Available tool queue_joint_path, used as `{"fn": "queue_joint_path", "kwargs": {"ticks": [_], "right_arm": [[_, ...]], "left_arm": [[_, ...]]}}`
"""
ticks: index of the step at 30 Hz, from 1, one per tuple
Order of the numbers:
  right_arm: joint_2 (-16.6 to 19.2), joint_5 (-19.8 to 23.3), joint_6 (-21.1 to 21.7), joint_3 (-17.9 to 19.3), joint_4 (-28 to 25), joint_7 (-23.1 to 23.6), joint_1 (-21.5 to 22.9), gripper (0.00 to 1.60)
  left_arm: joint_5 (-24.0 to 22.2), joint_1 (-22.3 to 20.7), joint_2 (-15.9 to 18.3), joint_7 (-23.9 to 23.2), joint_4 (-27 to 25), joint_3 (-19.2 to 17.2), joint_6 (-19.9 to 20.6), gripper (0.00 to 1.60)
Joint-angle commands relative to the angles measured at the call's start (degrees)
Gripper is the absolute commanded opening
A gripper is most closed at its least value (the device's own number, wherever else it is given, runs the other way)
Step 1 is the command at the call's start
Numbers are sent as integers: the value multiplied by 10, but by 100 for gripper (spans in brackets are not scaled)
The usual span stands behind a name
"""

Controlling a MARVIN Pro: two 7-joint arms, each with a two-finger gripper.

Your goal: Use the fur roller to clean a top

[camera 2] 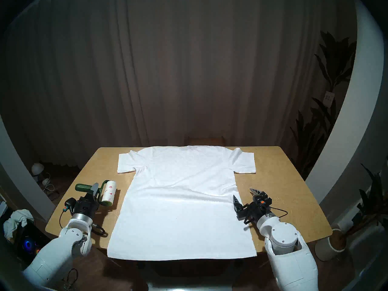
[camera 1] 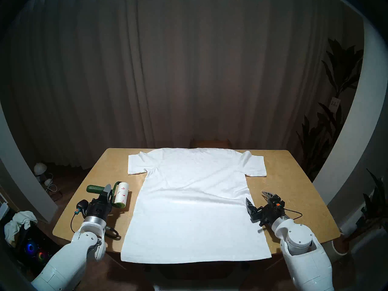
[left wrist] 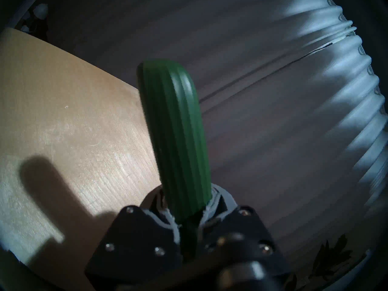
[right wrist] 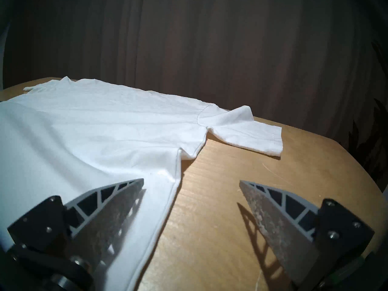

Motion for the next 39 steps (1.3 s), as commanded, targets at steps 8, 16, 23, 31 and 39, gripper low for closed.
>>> {"fn": "queue_joint_path", "kwargs": {"ticks": [8, 16, 23, 31, 39], "right_arm": [[15, -6, 24, 10, -52, 9, -40, 160], [31, -9, 40, 23, -67, 26, -64, 160], [23, 12, 17, 34, -68, 43, -71, 160], [-6, 53, 6, 48, -89, 39, -52, 160], [-17, 76, 10, 68, -88, 23, -16, 160]], "left_arm": [[-4, -5, -4, -38, 2, -8, 3, 0], [-5, -2, -10, -40, 5, -5, -1, 0], [-1, -3, -11, -37, 5, -4, -3, 0], [-3, -12, -11, -46, 9, -6, 5, 0], [-70, -20, -21, -77, 9, -26, 68, 0]]}}
